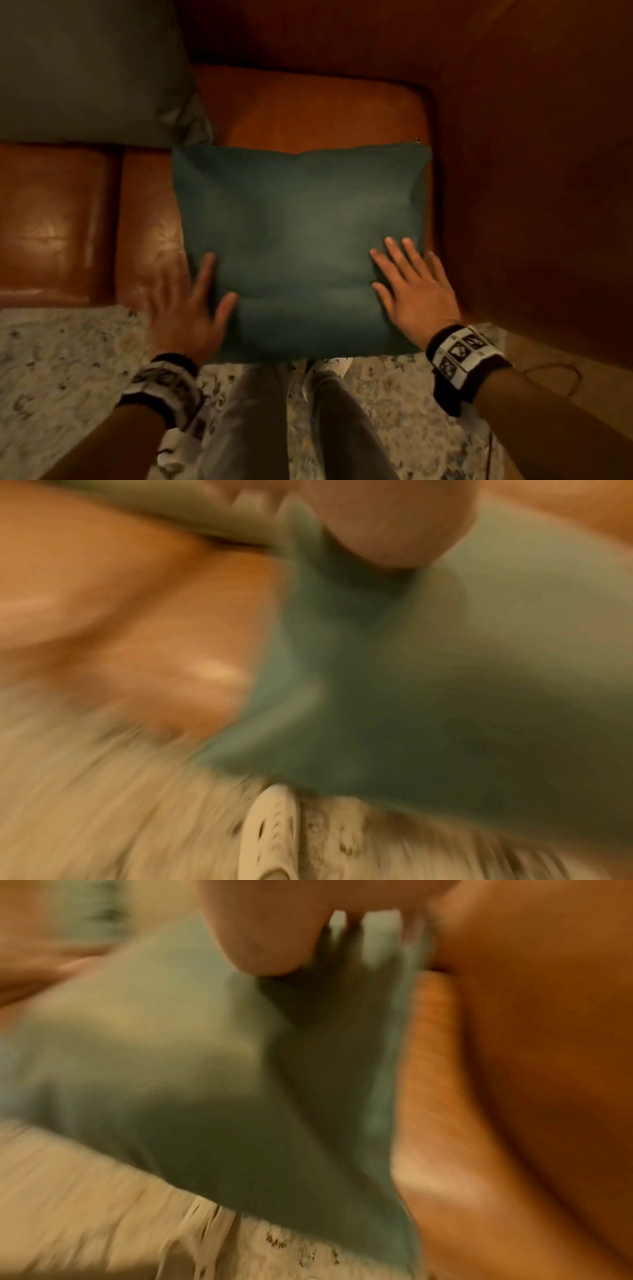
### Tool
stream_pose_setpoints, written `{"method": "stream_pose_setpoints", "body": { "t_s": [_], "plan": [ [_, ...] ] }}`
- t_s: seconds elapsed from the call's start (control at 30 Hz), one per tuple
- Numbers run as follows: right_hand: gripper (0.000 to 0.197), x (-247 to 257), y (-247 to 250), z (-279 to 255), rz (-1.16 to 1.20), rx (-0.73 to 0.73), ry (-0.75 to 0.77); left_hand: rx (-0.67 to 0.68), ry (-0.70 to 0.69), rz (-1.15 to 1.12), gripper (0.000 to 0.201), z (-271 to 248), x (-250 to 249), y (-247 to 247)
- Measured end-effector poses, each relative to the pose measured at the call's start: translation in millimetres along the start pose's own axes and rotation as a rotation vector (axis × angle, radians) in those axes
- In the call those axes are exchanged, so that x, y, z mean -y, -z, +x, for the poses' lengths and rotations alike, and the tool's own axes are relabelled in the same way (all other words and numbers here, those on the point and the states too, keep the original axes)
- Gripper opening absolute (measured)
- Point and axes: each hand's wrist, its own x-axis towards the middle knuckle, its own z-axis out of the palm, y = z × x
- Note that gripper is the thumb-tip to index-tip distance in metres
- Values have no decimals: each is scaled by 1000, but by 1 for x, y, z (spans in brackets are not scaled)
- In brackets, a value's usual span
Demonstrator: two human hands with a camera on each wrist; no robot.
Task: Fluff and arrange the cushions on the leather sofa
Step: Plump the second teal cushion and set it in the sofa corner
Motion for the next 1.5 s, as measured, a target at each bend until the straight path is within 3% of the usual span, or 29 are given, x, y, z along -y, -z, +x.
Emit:
{"method": "stream_pose_setpoints", "body": {
  "t_s": [0.07, 0.1, 0.13, 0.23, 0.27, 0.33, 0.4, 0.47, 0.5, 0.53, 0.57, 0.63, 0.7, 0.73, 0.8, 0.87, 0.93, 1.0, 1.07, 1.13, 1.2, 1.27, 1.37, 1.5],
  "plan": [
    [55, -8, 7, -10, 111, -9, -167, 49, 320, -158, 80, -5, 24, 4],
    [55, -2, 10, -12, 159, -53, -209, 16, 371, -194, 81, -9, 20, 10],
    [55, 12, 16, -13, 184, -105, -193, -48, 298, -196, 79, -12, 5, 18],
    [56, 66, 12, -14, 146, -169, 60, -174, -262, -100, 70, -31, -71, 21],
    [57, 75, 6, -17, 120, -143, 117, -138, -431, -46, 71, -42, -90, 16],
    [58, 60, -10, -30, 61, -73, 137, -30, -537, 74, 75, -56, -84, -2],
    [56, 18, -22, -55, 17, 2, 69, 35, -406, 141, 79, -63, -38, -14],
    [52, -25, -25, -87, 90, 133, -118, 156, -119, 100, 75, -77, 8, -6],
    [47, -39, -21, -100, 159, 197, -217, 221, 30, 45, 61, -82, 22, 3],
    [40, -42, -13, -108, 220, 213, -261, 260, 62, 33, 42, -86, 28, 13],
    [32, -35, -4, -111, 283, 213, -246, 267, -1, 31, 28, -90, 24, 20],
    [20, 7, 12, -99, 468, 275, -68, 302, -295, -190, 23, -88, -9, 26],
    [18, 58, 15, -71, 574, 466, 174, 500, -585, -419, 21, -83, -57, 22],
    [18, 73, 12, -52, 605, 623, 174, 629, -595, -465, 27, -72, -76, 20],
    [25, 73, 2, -12, 696, 889, 13, 784, -446, -402, 34, -38, -87, 12],
    [28, 46, -2, 10, 654, 951, -83, 907, -298, -197, 29, -4, -57, 10],
    [25, 12, -7, 15, 475, 956, -71, 869, -170, -58, 34, 13, -14, 11],
    [27, -17, -8, 12, 288, 935, -70, 724, -6, -33, 35, 16, 21, 11],
    [38, -47, -11, 5, 122, 919, -107, 613, 68, 18, 26, 9, 41, 14],
    [50, -72, -13, -8, 51, 806, -216, 501, 151, -55, 26, 0, 53, 13],
    [52, -84, -19, -30, 139, 668, -352, 470, 180, -295, 36, -14, 58, 5],
    [57, -75, -31, -53, 321, 595, -352, 517, 183, -504, 49, -30, 53, -7],
    [74, -42, -56, -76, 710, 471, -430, 463, 262, -540, 66, -52, 37, -27],
    [42, -19, -75, -87, 804, 258, -644, 297, 290, -538, 56, -68, 32, -36]
  ]
}}
